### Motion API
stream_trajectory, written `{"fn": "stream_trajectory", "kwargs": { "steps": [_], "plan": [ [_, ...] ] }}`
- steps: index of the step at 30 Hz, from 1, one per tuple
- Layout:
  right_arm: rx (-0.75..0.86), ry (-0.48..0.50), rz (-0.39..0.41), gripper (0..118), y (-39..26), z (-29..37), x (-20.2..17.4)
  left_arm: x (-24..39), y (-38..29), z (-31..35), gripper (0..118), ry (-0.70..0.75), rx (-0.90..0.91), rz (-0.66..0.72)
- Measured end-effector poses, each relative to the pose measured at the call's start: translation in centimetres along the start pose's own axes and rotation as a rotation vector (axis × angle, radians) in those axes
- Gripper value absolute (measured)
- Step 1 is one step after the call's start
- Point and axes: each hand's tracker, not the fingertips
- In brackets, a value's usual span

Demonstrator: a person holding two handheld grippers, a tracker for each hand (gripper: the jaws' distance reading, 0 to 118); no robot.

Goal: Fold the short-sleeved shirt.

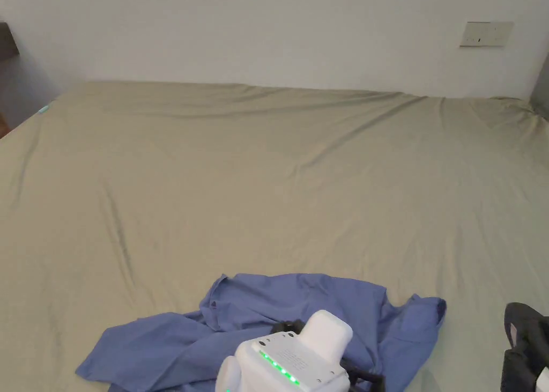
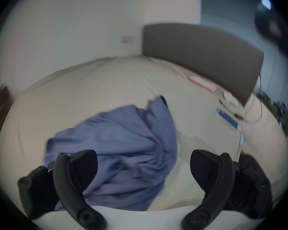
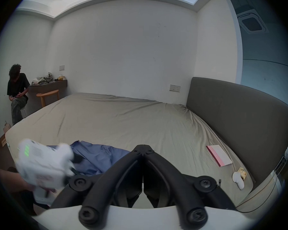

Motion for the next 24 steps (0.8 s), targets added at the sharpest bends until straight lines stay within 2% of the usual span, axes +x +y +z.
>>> {"fn": "stream_trajectory", "kwargs": {
  "steps": [4, 7, 9, 10, 11, 14, 15, 17, 24],
  "plan": [
    [0.048, 0.044, 0.021, 1, 2.3, 0.6, -1.9, -4.9, 1.9, 10.0, 112, 0.236, 0.211, 0.113],
    [0.104, 0.080, 0.036, 1, 3.9, 1.3, -3.3, -6.9, 2.8, 16.8, 105, 0.429, 0.357, 0.129],
    [0.137, 0.105, 0.053, 1, 5.1, 1.6, -4.6, -7.3, 3.1, 20.4, 85, 0.551, 0.428, 0.104],
    [0.151, 0.119, 0.065, 1, 5.7, 1.8, -5.3, -7.2, 3.1, 21.9, 70, 0.594, 0.451, 0.092],
    [0.169, 0.129, 0.077, 1, 6.2, 2.0, -6.2, -7.1, 3.1, 23.3, 49, 0.632, 0.474, 0.087],
    [0.204, 0.159, 0.108, 1, 7.4, 2.5, -8.5, -6.3, 2.8, 25.8, 4, 0.700, 0.518, 0.061],
    [0.208, 0.164, 0.115, 1, 7.7, 2.6, -9.2, -6.0, 2.6, 26.3, 0, 0.722, 0.530, 0.048],
    [0.226, 0.173, 0.130, 1, 7.9, 2.8, -10.7, -5.4, 2.1, 27.2, 0, 0.777, 0.558, 0.039],
    [0.260, 0.191, 0.166, 1, 7.8, 3.1, -13.9, -5.3, 1.7, 28.1, 0, 0.811, 0.541, 0.048]
  ]
}}
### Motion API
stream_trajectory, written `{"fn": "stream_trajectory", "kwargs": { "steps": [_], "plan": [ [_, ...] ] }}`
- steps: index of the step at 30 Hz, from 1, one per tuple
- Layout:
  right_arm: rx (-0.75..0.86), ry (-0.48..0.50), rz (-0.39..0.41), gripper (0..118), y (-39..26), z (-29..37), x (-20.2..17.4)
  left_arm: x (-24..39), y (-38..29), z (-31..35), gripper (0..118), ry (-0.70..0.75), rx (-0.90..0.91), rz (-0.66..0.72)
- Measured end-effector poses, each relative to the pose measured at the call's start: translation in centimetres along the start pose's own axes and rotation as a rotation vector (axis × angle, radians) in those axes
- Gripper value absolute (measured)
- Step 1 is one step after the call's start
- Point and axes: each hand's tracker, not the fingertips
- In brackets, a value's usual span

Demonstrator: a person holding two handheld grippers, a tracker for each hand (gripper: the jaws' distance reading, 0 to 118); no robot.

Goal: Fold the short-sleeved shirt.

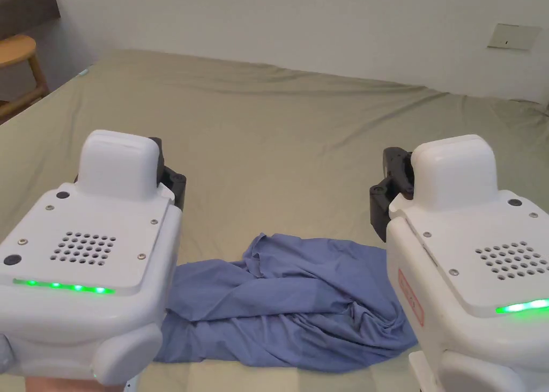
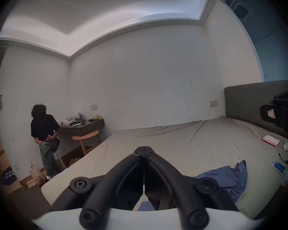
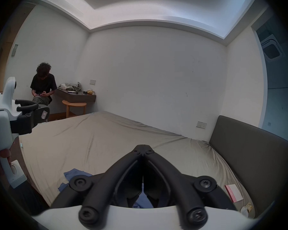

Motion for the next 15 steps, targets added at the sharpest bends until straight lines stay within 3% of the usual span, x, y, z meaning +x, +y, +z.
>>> {"fn": "stream_trajectory", "kwargs": {
  "steps": [8, 12, 15],
  "plan": [
    [-0.031, 0.023, 0.005, 1, -1.1, -1.2, -0.4, -0.4, -0.8, -1.9, 0, -0.024, -0.064, -0.016],
    [-0.077, 0.039, 0.005, 1, -2.8, -2.4, -0.2, -1.5, -5.0, -5.2, 0, -0.077, -0.240, 0.040],
    [-0.126, 0.052, -0.005, 1, -4.6, -3.3, 0.3, -2.3, -10.6, -8.8, 0, -0.102, -0.485, 0.090]
  ]
}}
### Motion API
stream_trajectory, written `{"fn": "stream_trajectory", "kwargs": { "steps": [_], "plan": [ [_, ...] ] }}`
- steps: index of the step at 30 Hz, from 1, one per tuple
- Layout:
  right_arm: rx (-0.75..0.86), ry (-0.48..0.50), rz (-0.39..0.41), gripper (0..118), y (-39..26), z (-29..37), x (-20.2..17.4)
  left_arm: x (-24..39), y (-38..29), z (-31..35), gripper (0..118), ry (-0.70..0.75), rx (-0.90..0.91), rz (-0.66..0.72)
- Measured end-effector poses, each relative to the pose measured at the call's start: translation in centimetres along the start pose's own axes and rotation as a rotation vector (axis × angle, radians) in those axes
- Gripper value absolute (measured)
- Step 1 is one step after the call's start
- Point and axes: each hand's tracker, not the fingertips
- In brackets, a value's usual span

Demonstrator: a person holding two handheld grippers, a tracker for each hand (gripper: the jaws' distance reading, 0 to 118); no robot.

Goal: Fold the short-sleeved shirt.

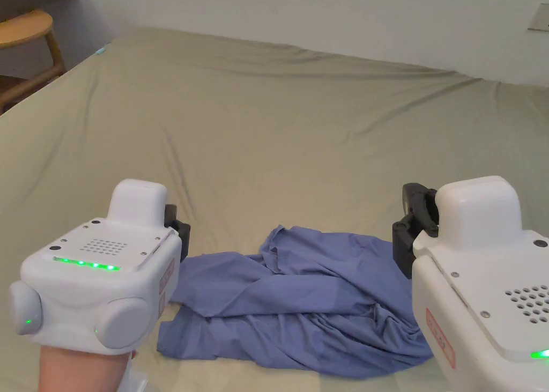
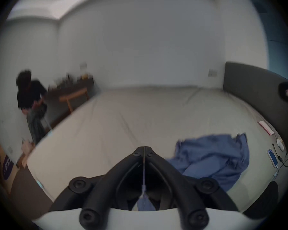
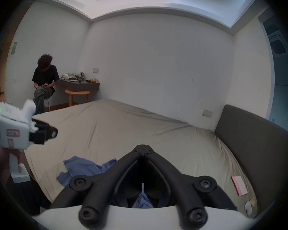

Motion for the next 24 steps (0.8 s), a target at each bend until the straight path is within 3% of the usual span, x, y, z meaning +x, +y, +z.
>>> {"fn": "stream_trajectory", "kwargs": {
  "steps": [1, 4, 5, 6, 10, 13, 15, 16, 17, 20, 23, 24],
  "plan": [
    [-0.026, 0.001, -0.006, 1, -0.7, -0.5, 0.3, -0.6, -1.4, -1.7, 11, 0.014, -0.048, 0.025],
    [-0.096, -0.003, -0.043, 1, -2.6, -2.2, 1.1, -2.2, -4.7, -6.9, 95, 0.054, -0.217, 0.029],
    [-0.115, -0.001, -0.056, 1, -3.2, -2.7, 1.4, -2.6, -5.4, -8.6, 116, 0.035, -0.267, 0.049],
    [-0.129, 0.000, -0.062, 1, -3.6, -3.0, 1.6, -2.8, -6.0, -9.9, 117, 0.019, -0.305, 0.060],
    [-0.193, -0.008, -0.040, 1, -5.3, -4.9, 2.4, -3.5, -7.9, -15.6, 115, 0.089, -0.380, 0.083],
    [-0.228, -0.003, -0.022, 1, -5.9, -6.3, 3.0, -3.4, -8.7, -17.7, 80, 0.105, -0.423, 0.105],
    [-0.249, 0.001, 0.010, 1, -6.1, -7.4, 3.0, -2.9, -9.1, -18.1, 70, 0.063, -0.423, 0.106],
    [-0.257, 0.005, 0.027, 1, -6.2, -8.1, 3.0, -2.4, -8.8, -17.7, 56, 0.106, -0.384, 0.076],
    [-0.267, 0.022, 0.048, 1, -6.2, -9.0, 3.0, -2.0, -8.6, -17.6, 32, 0.071, -0.394, 0.038],
    [-0.303, 0.093, 0.077, 1, -5.6, -13.0, 3.1, -1.7, -8.1, -16.2, 7, 0.041, -0.362, 0.046],
    [-0.376, 0.178, 0.159, 3, -4.5, -18.7, 2.4, -2.6, -7.5, -13.8, 5, 0.031, -0.288, 0.099],
    [-0.388, 0.198, 0.188, 12, -4.3, -20.3, 2.1, -2.9, -7.4, -13.1, 5, 0.034, -0.275, 0.111]
  ]
}}
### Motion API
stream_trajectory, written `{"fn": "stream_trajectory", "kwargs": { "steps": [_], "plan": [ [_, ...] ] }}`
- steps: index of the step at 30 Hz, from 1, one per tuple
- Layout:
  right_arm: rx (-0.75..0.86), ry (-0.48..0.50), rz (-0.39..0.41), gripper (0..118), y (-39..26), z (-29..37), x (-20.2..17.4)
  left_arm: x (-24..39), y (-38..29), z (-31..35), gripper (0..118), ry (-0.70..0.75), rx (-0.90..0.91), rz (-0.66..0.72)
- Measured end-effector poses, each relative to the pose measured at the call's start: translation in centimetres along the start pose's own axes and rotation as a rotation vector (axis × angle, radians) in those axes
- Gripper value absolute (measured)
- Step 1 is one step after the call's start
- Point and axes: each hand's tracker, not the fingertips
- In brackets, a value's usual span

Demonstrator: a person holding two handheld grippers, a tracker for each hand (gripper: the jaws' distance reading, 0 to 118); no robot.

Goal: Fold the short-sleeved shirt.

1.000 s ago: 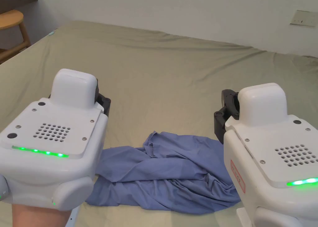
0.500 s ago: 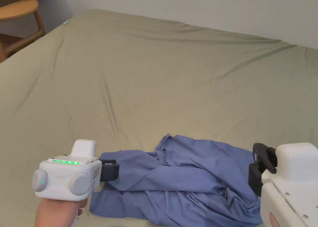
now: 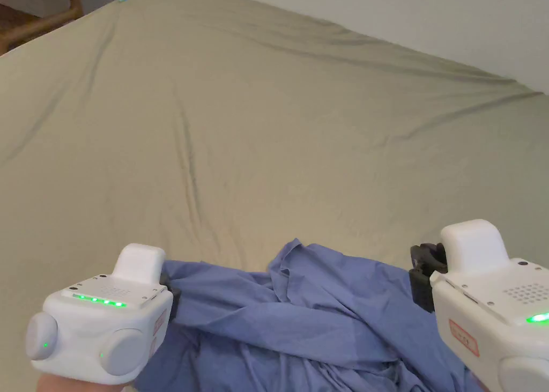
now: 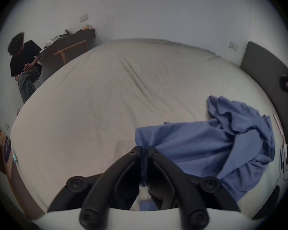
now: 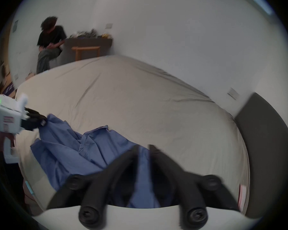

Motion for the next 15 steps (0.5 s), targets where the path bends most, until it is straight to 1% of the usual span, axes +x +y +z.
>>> {"fn": "stream_trajectory", "kwargs": {
  "steps": [1, 2, 3, 4, 5, 6, 8, 9, 11, 12, 13, 14, 15],
  "plan": [
    [-0.025, 0.049, 0.029, 32, 0.9, -2.2, 0.1, -0.4, 0.0, 0.8, 5, -0.006, -0.003, 0.011],
    [-0.070, 0.112, 0.043, 75, 1.6, -4.8, 0.3, -0.8, 0.0, 1.6, 5, -0.030, 0.013, 0.041],
    [-0.118, 0.172, 0.044, 102, 2.1, -7.6, 0.5, -1.0, 0.0, 2.3, 5, -0.038, 0.016, 0.050],
    [-0.193, 0.214, 0.046, 114, 2.4, -10.3, 0.4, -1.2, -0.1, 3.0, 5, -0.045, 0.016, 0.047],
    [-0.211, 0.216, 0.079, 115, 2.4, -12.2, -0.1, -1.3, -0.2, 3.5, 5, -0.054, 0.019, 0.042],
    [-0.235, 0.193, 0.143, 115, 2.2, -14.2, -0.9, -1.4, -0.4, 3.9, 5, -0.053, 0.021, 0.042],
    [-0.322, 0.190, 0.238, 115, 1.5, -17.9, -1.6, -1.4, -0.9, 4.4, 5, -0.078, 0.015, 0.061],
    [-0.378, 0.185, 0.249, 115, 1.0, -19.7, -1.7, -1.6, -1.2, 4.5, 5, -0.086, 0.013, 0.064],
    [-0.472, 0.154, 0.249, 115, -0.6, -21.9, -1.6, -1.7, -1.6, 4.3, 5, -0.081, 0.008, 0.067],
    [-0.477, 0.154, 0.234, 115, -1.2, -22.2, -1.5, -1.9, -1.8, 4.2, 5, -0.085, 0.000, 0.071],
    [-0.440, 0.201, 0.160, 115, -1.0, -21.8, -1.2, -2.0, -1.9, 4.1, 5, -0.089, -0.005, 0.076],
    [-0.462, 0.185, 0.121, 112, -1.2, -21.6, -0.6, -2.2, -2.0, 4.0, 5, -0.094, -0.009, 0.081],
    [-0.459, 0.200, 0.109, 103, -1.3, -21.5, -0.3, -2.1, -2.1, 3.9, 5, -0.094, -0.010, 0.080]
  ]
}}
